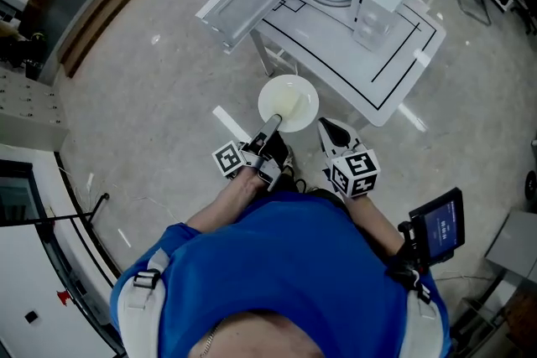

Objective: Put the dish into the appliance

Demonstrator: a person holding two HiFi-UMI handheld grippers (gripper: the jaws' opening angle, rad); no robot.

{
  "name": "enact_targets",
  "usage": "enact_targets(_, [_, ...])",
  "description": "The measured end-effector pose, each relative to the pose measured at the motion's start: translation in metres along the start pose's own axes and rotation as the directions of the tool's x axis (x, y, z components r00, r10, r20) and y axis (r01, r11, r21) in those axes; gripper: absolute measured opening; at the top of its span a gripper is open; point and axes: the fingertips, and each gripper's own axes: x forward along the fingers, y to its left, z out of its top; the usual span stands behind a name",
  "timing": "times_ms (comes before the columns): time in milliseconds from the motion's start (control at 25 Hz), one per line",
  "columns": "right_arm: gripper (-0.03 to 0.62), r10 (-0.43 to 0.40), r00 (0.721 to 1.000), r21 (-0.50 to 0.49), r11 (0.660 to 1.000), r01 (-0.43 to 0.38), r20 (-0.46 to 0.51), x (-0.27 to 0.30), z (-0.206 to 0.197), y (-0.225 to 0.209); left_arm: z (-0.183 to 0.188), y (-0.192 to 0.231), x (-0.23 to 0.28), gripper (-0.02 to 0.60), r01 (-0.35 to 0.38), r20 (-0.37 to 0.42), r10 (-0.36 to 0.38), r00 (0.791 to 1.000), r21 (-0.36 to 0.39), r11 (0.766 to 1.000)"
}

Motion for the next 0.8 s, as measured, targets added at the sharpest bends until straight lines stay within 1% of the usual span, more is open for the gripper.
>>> enact_targets(160, [0.002,-0.028,1.0,0.033,0.999,0.028,-0.001,0.028,0.009,-0.02,0.023,0.01,0.027,0.074,-0.011,-0.028,0.011,1.0,-0.001,1.0])
enact_targets(480, [0.002,-0.072,0.997,0.039,0.997,0.072,-0.002,0.078,0.032,-0.048,0.066,0.026,0.074,0.074,-0.024,-0.073,0.022,0.997,-0.021,1.0])
enact_targets(800, [0.002,-0.147,0.989,0.054,0.988,0.147,-0.003,0.121,0.049,-0.07,0.105,0.035,0.116,0.074,-0.016,-0.147,0.009,0.989,-0.042,0.999])
